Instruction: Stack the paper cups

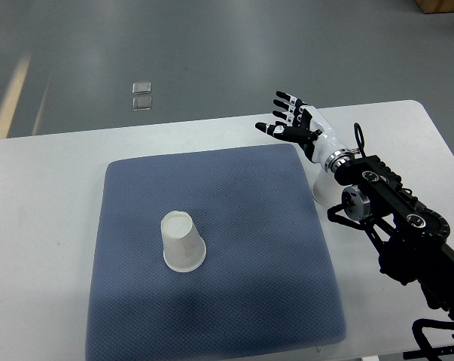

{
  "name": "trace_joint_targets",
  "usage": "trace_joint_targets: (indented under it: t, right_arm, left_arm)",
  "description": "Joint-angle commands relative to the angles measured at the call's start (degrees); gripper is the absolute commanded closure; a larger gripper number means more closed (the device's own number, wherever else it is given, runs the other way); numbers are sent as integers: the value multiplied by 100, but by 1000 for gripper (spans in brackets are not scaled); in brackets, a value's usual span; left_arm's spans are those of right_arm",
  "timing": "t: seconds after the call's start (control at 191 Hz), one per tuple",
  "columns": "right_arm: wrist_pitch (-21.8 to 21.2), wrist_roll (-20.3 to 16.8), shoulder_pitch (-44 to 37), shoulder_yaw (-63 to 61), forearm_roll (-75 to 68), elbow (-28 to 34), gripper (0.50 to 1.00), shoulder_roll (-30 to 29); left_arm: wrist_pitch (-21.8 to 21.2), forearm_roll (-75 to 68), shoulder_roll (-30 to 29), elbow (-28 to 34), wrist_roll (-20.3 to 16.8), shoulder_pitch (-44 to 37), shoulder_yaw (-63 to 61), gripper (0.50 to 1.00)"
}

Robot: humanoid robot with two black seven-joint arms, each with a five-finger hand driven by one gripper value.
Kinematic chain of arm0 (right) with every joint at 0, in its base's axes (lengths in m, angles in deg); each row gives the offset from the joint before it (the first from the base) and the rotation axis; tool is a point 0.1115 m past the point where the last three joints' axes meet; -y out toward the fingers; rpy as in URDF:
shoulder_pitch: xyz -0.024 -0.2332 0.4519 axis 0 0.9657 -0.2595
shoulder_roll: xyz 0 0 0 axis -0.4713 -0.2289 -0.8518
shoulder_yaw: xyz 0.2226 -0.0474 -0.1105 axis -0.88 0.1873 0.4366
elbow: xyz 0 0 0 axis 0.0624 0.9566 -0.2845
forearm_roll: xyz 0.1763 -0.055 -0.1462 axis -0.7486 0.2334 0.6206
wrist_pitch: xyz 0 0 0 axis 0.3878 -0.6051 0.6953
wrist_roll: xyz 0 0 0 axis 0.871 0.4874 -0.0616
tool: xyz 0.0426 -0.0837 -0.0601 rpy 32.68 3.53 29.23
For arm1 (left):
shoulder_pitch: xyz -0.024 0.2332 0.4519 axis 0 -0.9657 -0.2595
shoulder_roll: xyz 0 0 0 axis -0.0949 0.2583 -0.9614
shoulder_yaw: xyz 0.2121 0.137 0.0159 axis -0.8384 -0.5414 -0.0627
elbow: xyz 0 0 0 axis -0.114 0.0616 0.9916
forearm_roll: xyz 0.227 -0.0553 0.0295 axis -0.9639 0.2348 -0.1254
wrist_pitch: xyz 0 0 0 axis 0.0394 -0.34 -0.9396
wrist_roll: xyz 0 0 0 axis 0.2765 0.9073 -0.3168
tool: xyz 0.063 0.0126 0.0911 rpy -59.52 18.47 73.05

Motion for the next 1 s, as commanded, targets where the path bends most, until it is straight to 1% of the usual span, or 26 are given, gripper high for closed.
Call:
trace_joint_targets:
  t: [0.0,0.063,0.551,0.876,0.997]
  right_arm:
    - [0,42,0,0,0,0,579,0]
    - [0,42,0,0,0,0,579,0]
    - [-53,51,-18,0,-9,9,576,0]
    - [-53,245,9,0,-9,0,576,0]
    - [-53,245,9,0,-9,0,576,0]
  left_arm:
    - [9,-5,0,-15,44,0,0,500]
    - [17,-5,0,-41,88,-9,0,500]
    - [0,3,0,-15,79,0,0,500]
    - [0,3,0,3,79,0,0,500]
    - [0,3,0,3,79,0,0,500]
